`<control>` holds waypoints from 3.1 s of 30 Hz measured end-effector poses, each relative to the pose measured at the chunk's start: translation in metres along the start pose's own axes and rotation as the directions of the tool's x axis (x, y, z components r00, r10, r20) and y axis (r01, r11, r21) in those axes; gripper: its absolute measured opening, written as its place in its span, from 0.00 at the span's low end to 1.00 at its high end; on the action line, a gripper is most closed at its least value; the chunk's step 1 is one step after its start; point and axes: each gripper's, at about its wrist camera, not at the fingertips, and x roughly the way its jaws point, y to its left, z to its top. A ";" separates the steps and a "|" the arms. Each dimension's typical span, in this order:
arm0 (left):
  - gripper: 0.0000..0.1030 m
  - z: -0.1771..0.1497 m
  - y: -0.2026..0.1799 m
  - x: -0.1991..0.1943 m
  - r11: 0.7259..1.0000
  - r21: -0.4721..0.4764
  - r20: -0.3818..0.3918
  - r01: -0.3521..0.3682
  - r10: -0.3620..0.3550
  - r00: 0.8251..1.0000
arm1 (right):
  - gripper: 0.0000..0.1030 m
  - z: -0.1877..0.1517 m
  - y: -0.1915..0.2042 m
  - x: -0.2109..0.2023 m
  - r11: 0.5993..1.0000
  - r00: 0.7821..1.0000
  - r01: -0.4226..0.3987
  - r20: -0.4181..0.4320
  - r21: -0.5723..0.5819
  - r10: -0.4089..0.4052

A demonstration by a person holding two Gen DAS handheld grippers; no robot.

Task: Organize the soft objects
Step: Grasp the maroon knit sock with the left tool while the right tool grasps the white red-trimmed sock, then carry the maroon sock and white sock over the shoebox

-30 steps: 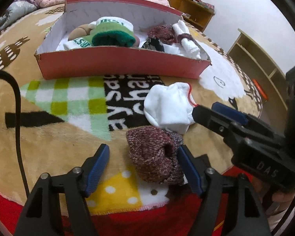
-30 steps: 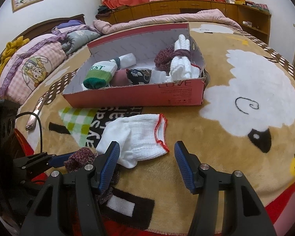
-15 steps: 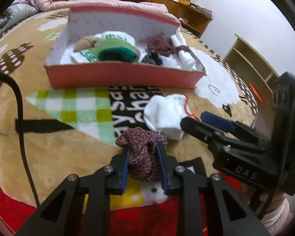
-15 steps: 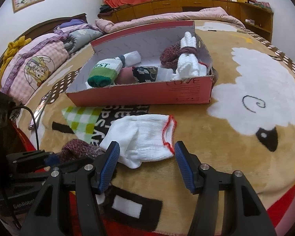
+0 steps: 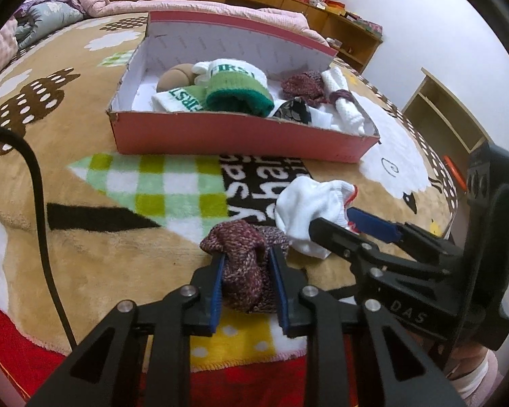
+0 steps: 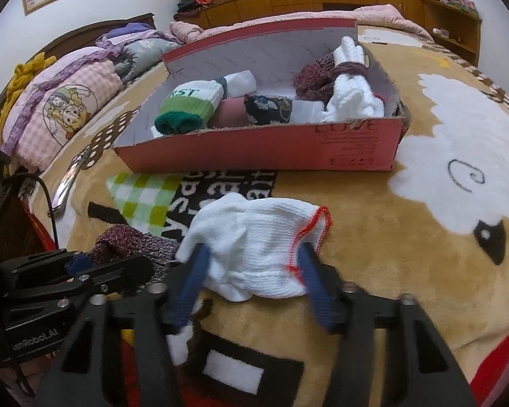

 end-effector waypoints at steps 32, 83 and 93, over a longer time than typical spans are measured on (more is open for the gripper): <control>0.25 0.028 -0.013 -0.027 1.000 0.029 0.090 0.002 -0.005 0.996 | 0.17 0.019 0.001 -0.045 0.998 0.990 -0.050 0.134 -0.024 0.053; 0.25 0.166 -0.014 0.030 0.996 0.050 0.234 -0.080 0.066 0.970 | 0.17 0.126 -0.018 0.013 1.000 0.972 -0.015 0.234 -0.013 0.018; 0.25 0.176 -0.004 0.043 0.996 0.019 0.235 -0.084 0.077 0.969 | 0.17 0.131 -0.024 0.030 1.000 0.976 -0.006 0.217 0.004 0.005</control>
